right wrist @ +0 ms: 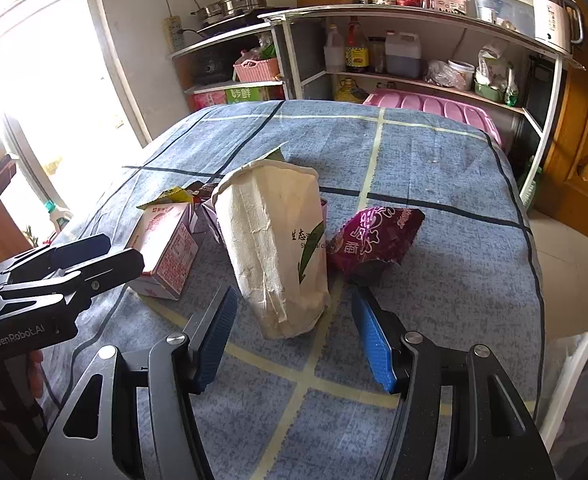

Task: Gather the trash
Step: 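Grasp the beige paper cup with the right tool while the left tool grasps the pink strawberry milk carton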

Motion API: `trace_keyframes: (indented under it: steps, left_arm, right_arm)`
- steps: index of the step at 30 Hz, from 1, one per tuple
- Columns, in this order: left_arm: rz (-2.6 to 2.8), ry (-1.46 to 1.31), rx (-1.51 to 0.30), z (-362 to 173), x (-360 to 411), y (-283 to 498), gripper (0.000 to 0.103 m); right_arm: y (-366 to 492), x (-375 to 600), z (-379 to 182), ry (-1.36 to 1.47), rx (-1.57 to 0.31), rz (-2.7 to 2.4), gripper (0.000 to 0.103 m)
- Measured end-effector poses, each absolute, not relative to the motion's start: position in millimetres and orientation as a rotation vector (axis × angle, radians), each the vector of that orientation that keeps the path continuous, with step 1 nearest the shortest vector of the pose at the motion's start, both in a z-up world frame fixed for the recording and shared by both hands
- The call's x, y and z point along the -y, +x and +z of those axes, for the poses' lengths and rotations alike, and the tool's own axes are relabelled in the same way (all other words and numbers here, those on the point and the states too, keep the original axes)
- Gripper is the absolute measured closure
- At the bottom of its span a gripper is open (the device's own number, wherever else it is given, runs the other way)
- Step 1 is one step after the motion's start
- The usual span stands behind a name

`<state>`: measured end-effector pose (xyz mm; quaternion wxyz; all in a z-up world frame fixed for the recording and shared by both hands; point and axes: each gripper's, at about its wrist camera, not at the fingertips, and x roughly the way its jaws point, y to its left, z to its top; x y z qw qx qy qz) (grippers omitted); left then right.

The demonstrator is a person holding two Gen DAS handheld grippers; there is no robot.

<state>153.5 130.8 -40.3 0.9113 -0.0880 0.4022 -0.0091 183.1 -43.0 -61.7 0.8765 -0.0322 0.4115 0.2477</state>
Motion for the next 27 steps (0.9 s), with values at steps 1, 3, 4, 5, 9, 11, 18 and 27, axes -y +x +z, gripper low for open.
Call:
trace_keyframes:
  steps: [1,3,4,5,9,11,18,27]
  left_arm:
    - [-0.024,-0.189,-0.832,-41,-130,156,0.033]
    - [-0.038,-0.204,-0.844,-43,-129,162,0.033]
    - [-0.041,-0.196,-0.847,-45,-128,165,0.033]
    - [-0.044,-0.184,-0.849,-46,-126,167,0.033]
    - [-0.025,-0.175,-0.875,-53,-124,177,0.033]
    - [-0.018,-0.17,-0.881,-56,-124,179,0.033]
    - [-0.02,-0.185,-0.89,-61,-125,181,0.044]
    - [-0.017,-0.167,-0.878,-56,-122,172,0.049]
  right_arm:
    - [185,41,-63,-0.077,-0.864,0.516,0.043]
    - [187,39,-65,-0.082,-0.871,0.522,0.043]
    - [188,38,-66,-0.083,-0.876,0.519,0.043]
    - [189,38,-67,-0.084,-0.879,0.512,0.043]
    - [190,39,-67,-0.074,-0.875,0.512,0.044]
    - [188,39,-67,-0.065,-0.872,0.521,0.055]
    - [184,40,-66,-0.048,-0.861,0.527,0.059]
    - [178,45,-62,-0.022,-0.841,0.534,0.065]
